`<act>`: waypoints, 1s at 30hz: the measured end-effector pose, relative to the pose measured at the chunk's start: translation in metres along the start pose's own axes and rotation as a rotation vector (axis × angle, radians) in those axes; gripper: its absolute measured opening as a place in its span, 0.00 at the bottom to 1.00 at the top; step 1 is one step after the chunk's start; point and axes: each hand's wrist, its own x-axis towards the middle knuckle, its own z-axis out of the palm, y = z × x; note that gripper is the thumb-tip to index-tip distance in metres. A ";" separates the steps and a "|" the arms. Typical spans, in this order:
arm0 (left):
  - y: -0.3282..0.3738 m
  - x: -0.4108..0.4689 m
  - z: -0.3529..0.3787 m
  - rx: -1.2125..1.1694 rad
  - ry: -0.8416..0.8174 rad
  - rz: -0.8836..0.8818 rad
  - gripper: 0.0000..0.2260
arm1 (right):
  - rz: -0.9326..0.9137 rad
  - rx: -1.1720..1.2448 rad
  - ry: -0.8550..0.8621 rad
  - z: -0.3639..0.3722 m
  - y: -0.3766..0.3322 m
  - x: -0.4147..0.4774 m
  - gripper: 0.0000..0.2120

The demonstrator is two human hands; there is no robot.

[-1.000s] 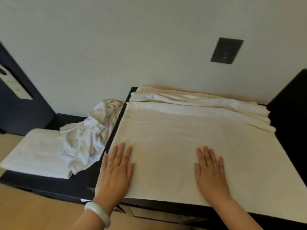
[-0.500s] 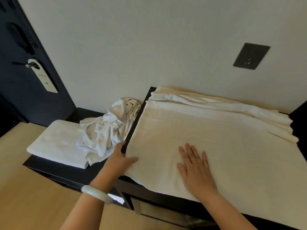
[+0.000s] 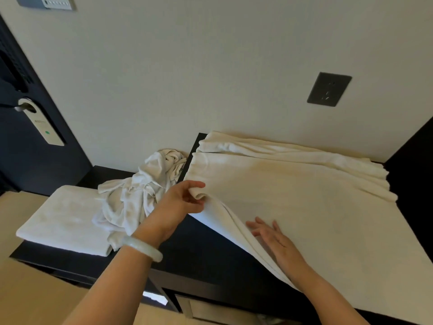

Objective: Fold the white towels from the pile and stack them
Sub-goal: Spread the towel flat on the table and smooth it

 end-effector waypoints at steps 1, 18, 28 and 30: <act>0.002 0.010 0.004 0.198 0.065 0.036 0.15 | 0.029 0.057 -0.028 -0.005 -0.002 0.000 0.19; 0.029 0.102 -0.001 0.533 0.186 0.225 0.16 | 0.074 -0.380 0.079 -0.098 0.003 0.001 0.16; 0.045 0.122 -0.002 0.494 0.237 0.185 0.14 | 0.153 -0.269 0.047 -0.150 0.007 0.037 0.11; 0.045 0.129 -0.004 0.489 0.278 0.176 0.14 | 0.113 -0.212 0.137 -0.164 0.005 0.057 0.13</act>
